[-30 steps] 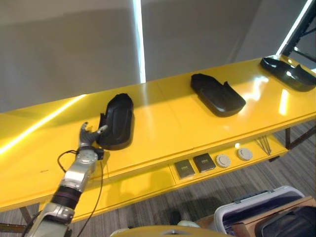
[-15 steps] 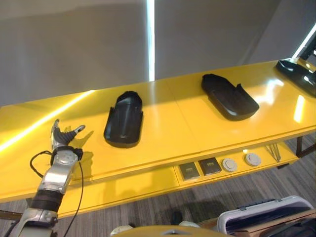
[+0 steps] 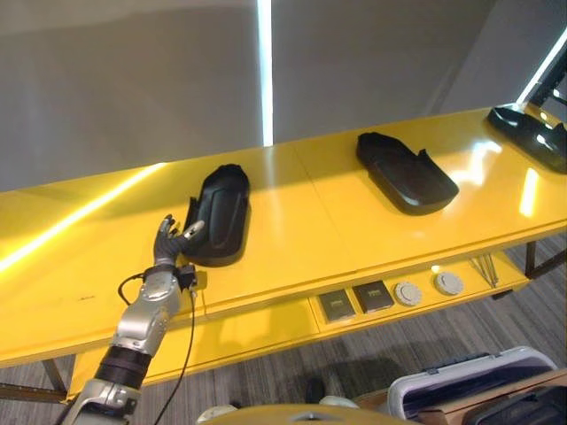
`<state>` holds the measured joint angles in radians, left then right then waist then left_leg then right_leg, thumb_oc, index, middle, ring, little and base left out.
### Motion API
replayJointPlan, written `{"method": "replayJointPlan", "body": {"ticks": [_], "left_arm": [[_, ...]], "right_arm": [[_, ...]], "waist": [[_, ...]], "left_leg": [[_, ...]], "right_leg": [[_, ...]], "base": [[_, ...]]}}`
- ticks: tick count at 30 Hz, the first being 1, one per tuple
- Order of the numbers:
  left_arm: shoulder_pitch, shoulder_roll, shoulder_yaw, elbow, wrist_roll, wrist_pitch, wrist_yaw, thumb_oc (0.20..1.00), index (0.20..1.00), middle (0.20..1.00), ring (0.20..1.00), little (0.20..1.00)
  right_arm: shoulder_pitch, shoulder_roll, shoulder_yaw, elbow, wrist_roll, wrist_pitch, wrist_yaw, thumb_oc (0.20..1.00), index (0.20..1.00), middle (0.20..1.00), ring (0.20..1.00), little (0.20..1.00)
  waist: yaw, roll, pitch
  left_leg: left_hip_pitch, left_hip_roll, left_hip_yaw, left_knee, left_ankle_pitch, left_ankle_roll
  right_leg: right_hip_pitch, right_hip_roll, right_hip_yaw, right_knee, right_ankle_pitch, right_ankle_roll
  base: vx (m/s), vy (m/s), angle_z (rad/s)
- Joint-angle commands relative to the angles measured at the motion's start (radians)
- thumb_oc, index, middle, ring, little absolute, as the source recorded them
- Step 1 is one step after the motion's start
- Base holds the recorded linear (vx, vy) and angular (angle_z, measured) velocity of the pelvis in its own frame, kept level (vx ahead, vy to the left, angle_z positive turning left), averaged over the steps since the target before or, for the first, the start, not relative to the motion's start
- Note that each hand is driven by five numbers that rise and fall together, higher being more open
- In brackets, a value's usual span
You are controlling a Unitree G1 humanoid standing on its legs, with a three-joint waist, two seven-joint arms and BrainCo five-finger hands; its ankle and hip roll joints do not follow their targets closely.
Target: Move parts from the plastic box to the shelf.
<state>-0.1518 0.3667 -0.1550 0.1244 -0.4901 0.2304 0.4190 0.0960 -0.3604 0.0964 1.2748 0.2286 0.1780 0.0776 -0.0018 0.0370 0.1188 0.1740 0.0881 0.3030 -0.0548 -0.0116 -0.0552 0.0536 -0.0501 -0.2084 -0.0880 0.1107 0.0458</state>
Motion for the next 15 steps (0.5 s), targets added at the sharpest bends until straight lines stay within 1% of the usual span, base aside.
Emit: {"method": "replayJointPlan", "body": {"ticks": [1,9,12,13,15], "left_arm": [[-0.03,0.027,0.0,-0.037,-0.026,-0.021,-0.008,1.0,1.0,1.0,1.0,1.0],[-0.032,0.049,0.024,-0.061,-0.011,-0.007,-0.012,1.0,1.0,1.0,1.0,1.0],[-0.028,0.054,0.032,-0.072,-0.026,-0.002,-0.034,1.0,1.0,1.0,1.0,1.0],[-0.027,0.055,0.034,-0.079,-0.025,-0.006,-0.059,1.0,1.0,1.0,1.0,1.0],[-0.023,0.057,0.027,-0.113,-0.036,0.007,-0.105,1.0,1.0,1.0,1.0,1.0]], "right_arm": [[-0.044,0.046,0.032,0.058,-0.011,-0.006,0.011,1.0,1.0,1.0,1.0,1.0],[-0.038,0.046,0.034,0.058,-0.011,-0.014,0.012,1.0,1.0,1.0,1.0,1.0],[-0.04,0.047,0.033,0.06,-0.014,-0.012,0.011,1.0,1.0,1.0,1.0,1.0],[-0.041,0.048,0.034,0.06,-0.018,-0.011,0.009,1.0,1.0,1.0,1.0,1.0],[-0.04,0.047,0.034,0.06,-0.021,-0.014,0.006,1.0,1.0,1.0,1.0,1.0]], "waist": [[-0.009,-0.022,-0.021],[-0.006,-0.02,-0.02],[-0.003,-0.02,-0.021],[-0.002,-0.02,-0.021],[0.001,-0.019,-0.021]], "left_leg": [[-0.089,0.03,-0.022,0.106,-0.05,0.006],[-0.091,0.029,-0.022,0.107,-0.049,0.006],[-0.09,0.029,-0.022,0.108,-0.05,0.007],[-0.091,0.028,-0.022,0.109,-0.05,0.008],[-0.092,0.026,-0.023,0.108,-0.05,0.008]], "right_leg": [[0.033,-0.089,0.012,0.04,-0.086,0.097],[0.033,-0.092,0.008,0.039,-0.083,0.098],[0.034,-0.093,0.006,0.04,-0.082,0.099],[0.034,-0.094,0.005,0.04,-0.082,0.099],[0.034,-0.095,0.002,0.039,-0.081,0.1]], "base": [[0.0,0.0,0.0],[0.0,0.0,0.0],[0.0,0.0,0.0],[0.0,0.0,0.0],[0.0,0.0,0.0]]}}
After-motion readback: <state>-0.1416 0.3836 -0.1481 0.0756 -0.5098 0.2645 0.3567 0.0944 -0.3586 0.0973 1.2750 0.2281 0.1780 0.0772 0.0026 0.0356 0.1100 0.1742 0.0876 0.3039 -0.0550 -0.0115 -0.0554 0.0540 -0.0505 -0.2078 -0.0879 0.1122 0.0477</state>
